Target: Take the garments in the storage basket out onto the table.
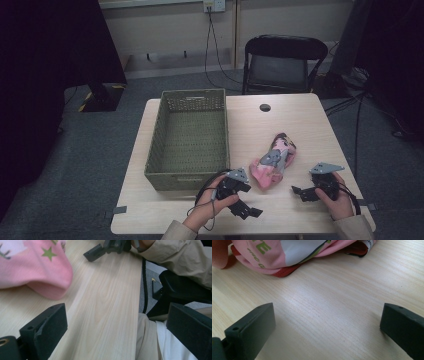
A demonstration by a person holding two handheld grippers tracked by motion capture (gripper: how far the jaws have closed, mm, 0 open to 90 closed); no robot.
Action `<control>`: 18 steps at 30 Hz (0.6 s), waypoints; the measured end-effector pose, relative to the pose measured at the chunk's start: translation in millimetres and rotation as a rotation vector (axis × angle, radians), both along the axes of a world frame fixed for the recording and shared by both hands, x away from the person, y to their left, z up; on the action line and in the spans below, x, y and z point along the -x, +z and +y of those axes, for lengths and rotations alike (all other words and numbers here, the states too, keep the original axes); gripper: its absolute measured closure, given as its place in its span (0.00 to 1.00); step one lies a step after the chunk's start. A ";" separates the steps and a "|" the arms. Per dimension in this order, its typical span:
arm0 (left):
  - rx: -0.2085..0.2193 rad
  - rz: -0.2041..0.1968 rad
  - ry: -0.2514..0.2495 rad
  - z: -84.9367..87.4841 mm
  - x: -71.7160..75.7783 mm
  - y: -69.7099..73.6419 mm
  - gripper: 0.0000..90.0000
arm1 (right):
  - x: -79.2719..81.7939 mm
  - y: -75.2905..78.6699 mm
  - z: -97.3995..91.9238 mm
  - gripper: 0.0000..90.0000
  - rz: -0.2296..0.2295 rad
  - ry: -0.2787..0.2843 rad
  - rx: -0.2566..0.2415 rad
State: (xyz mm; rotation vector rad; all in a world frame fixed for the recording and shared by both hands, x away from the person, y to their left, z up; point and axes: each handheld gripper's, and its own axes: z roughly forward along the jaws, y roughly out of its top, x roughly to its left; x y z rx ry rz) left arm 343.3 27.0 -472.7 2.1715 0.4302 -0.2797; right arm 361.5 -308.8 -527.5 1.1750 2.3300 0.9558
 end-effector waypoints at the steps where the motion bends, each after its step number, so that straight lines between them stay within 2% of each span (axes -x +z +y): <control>1: -0.002 -0.002 -0.004 1.1 0.3 -0.2 0.05 | 0.0 0.0 0.0 0.00 0.000 0.000 0.000; 7: -0.009 -0.005 -0.030 6.7 5.6 -0.9 0.03 | 0.0 0.0 0.0 0.00 0.000 0.000 0.000; 18: -0.033 0.002 -0.026 24.1 9.5 -5.0 0.03 | 0.3 0.0 0.1 0.00 0.000 -0.003 0.000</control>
